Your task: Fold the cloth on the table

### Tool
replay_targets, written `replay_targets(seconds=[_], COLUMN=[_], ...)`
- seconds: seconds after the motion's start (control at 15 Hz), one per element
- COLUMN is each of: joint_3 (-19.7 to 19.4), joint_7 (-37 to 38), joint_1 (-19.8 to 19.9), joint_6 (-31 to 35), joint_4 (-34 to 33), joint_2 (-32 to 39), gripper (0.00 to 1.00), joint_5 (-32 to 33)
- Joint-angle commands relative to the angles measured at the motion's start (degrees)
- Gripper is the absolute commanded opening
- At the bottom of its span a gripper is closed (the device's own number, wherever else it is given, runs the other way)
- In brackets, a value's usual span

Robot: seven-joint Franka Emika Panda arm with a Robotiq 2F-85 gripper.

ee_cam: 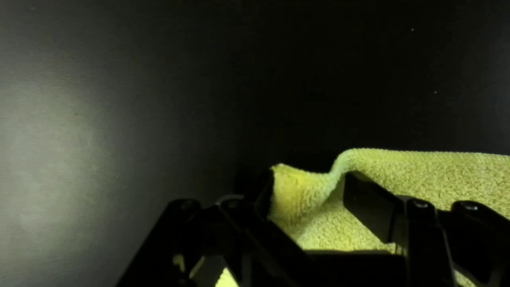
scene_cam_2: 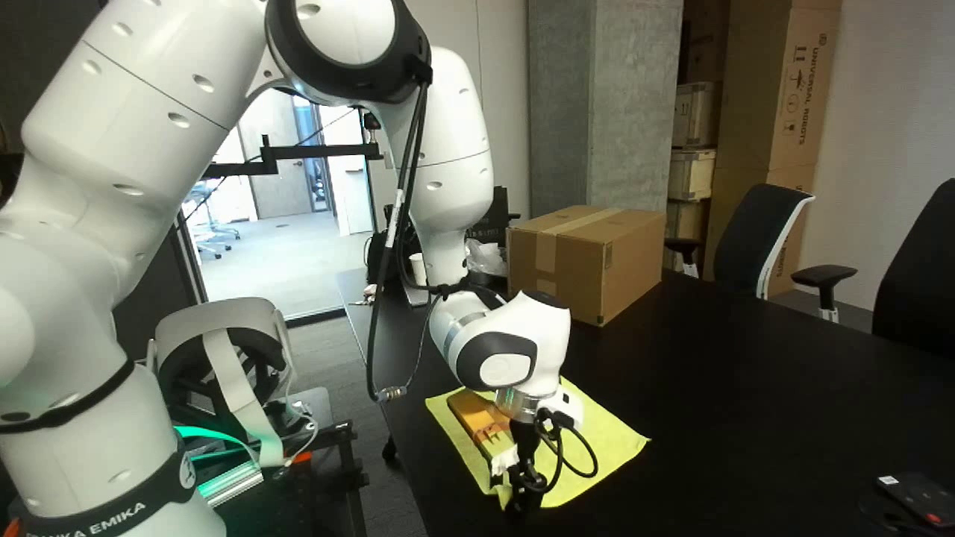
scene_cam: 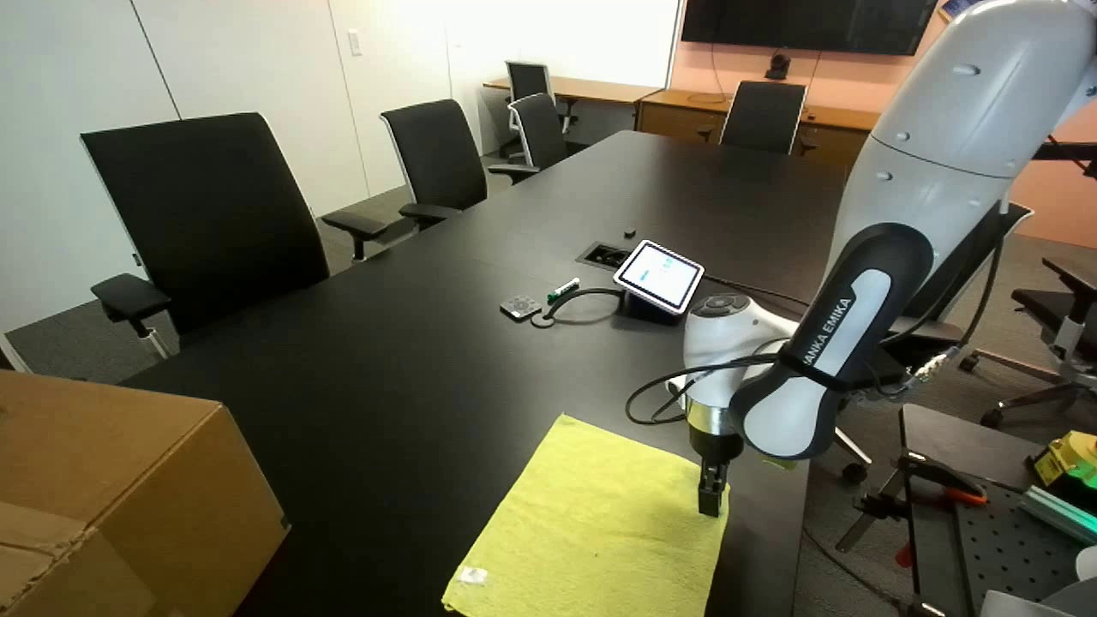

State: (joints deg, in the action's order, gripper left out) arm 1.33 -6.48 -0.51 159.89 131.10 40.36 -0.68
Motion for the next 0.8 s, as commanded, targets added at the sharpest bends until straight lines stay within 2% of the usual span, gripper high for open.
replay_targets(seconds=[0.0,0.13,0.27,0.4,0.73], joint_3=[1.57,2.47,3.39,4.25,7.57], joint_7=[-1.04,-1.94,-2.84,-3.41,-5.88], joint_1=[1.76,2.71,3.83,4.87,9.08], joint_6=[-1.83,-2.68,-3.24,-3.41,-4.11], joint_4=[1.12,0.97,0.84,0.96,0.22], joint_2=[-1.54,-2.04,-2.4,-2.77,-3.06], gripper=[0.19,0.07,0.0,0.04,0.03], joint_5=[0.7,0.35,-0.02,-0.42,-2.09])
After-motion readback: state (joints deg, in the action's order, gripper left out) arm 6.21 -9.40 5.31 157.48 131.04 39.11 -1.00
